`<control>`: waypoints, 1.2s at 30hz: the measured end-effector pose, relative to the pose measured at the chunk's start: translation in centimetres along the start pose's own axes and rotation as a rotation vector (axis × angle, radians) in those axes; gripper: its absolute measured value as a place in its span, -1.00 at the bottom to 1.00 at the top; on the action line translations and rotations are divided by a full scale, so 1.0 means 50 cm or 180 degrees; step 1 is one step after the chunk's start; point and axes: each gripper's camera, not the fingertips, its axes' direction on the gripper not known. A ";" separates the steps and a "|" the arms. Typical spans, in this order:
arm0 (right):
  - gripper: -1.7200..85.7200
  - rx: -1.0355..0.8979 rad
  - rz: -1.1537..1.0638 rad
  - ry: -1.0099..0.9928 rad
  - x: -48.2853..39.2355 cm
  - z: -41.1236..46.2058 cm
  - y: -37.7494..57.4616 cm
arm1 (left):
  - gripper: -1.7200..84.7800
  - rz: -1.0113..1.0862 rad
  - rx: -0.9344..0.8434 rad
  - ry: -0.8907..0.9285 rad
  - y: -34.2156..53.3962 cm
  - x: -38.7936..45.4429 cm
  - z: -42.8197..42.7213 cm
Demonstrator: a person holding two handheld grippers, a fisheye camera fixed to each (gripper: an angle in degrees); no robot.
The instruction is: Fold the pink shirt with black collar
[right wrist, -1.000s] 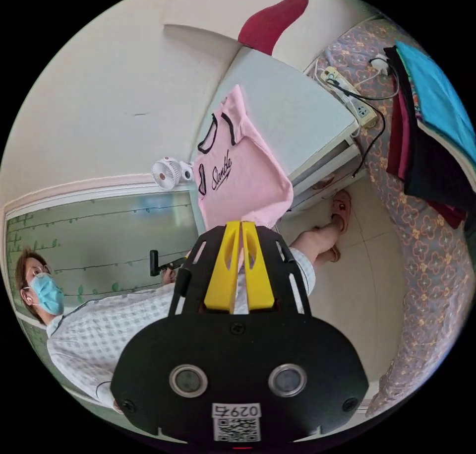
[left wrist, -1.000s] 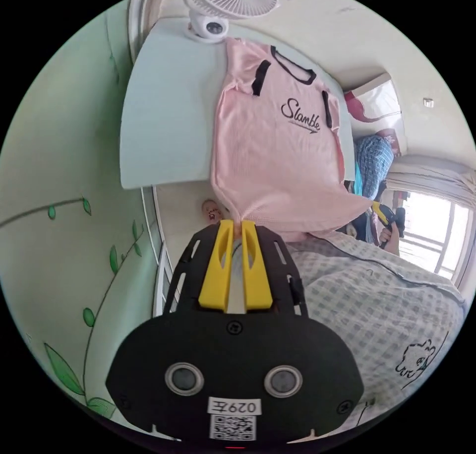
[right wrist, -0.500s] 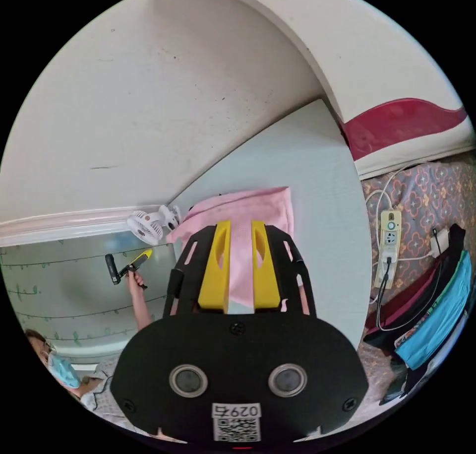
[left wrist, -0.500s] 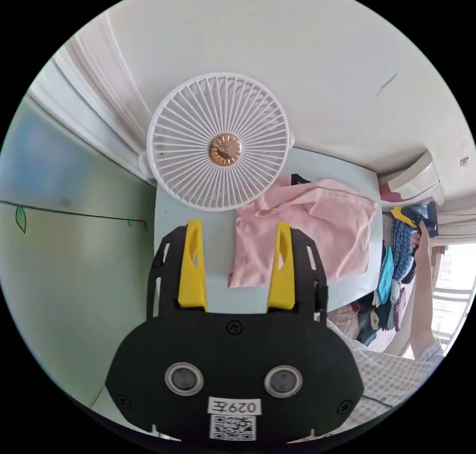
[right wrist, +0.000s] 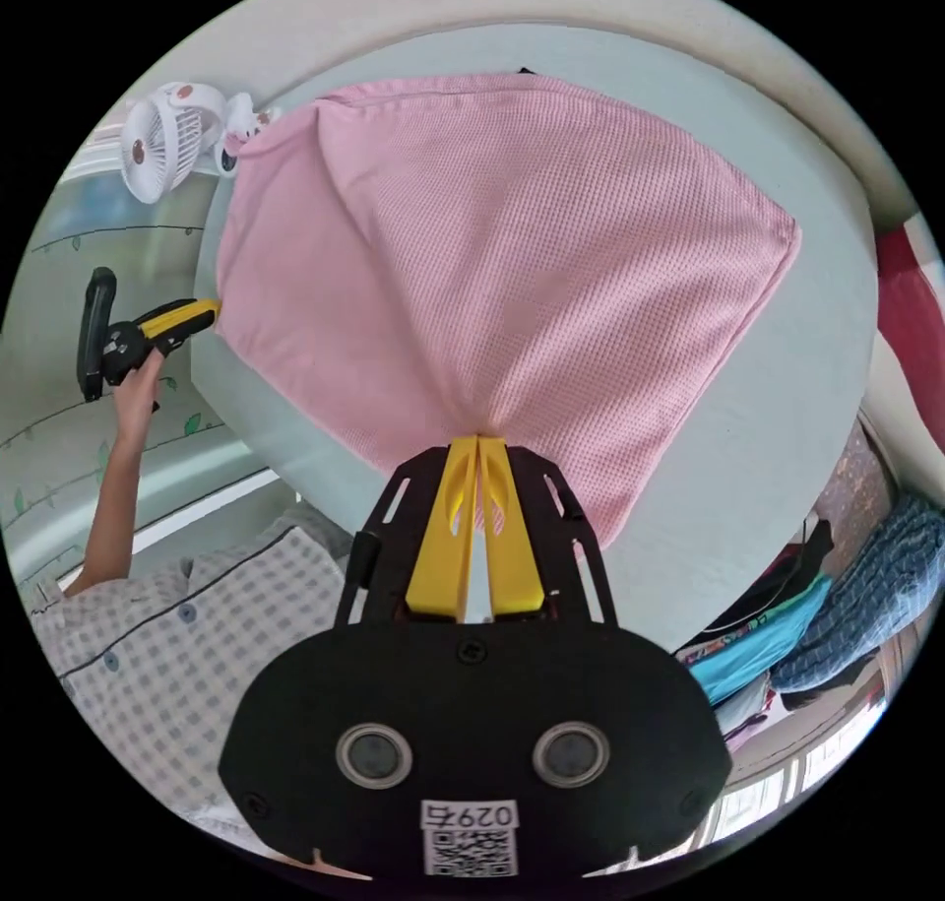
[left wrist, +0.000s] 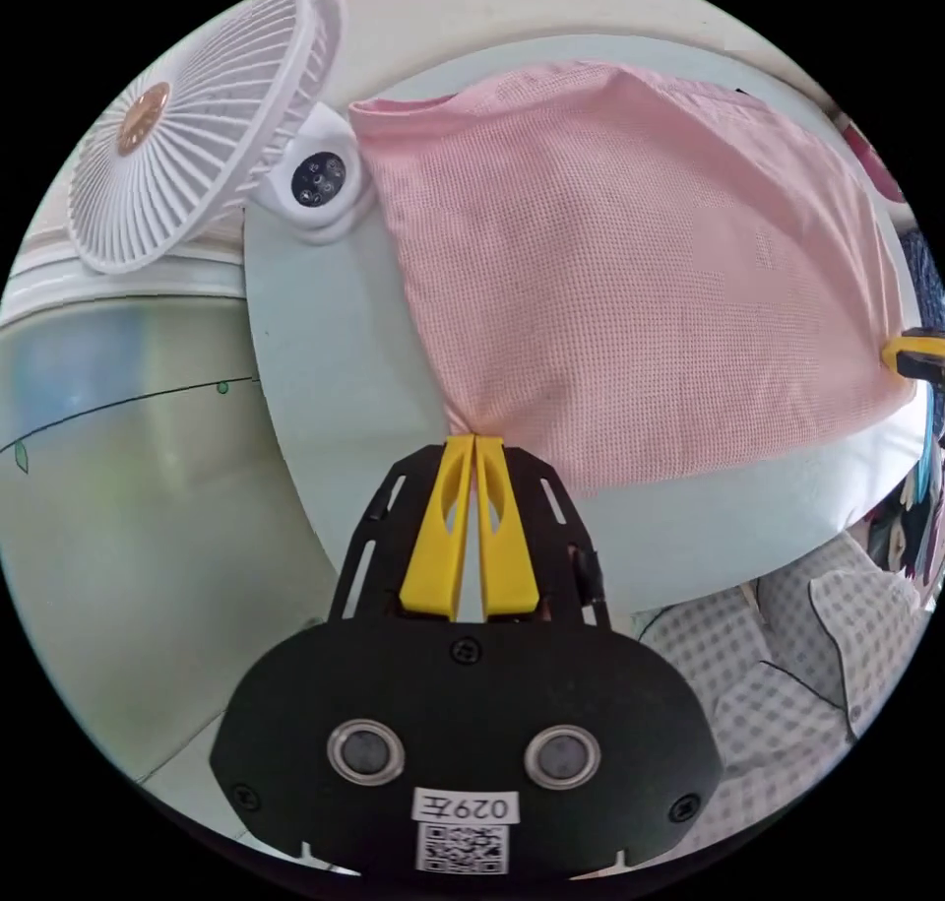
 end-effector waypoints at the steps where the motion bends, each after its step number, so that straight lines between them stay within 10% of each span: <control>1: -0.97 0.0013 0.0086 -0.0047 0.006 0.014 0.011 | -0.98 0.0142 -0.0048 0.0049 0.008 0.019 0.001; 10: -0.96 0.0428 -0.0150 -0.0810 -0.023 0.003 -0.025 | -0.97 -0.0221 -0.0023 0.0918 0.103 0.015 -0.018; 17: -0.76 0.0403 -0.0675 -0.0076 -0.182 0.008 -0.329 | -0.67 -0.0266 -0.0103 0.1192 0.062 0.009 0.021; 26: -0.96 0.0293 -0.0456 0.1145 -0.185 -0.006 -0.428 | -0.85 0.0329 -0.0154 0.1359 0.023 0.013 0.042; 36: -0.86 0.1150 0.0521 -0.0664 0.088 -0.135 -0.214 | -0.85 0.0544 -0.0091 0.1692 0.028 -0.052 0.029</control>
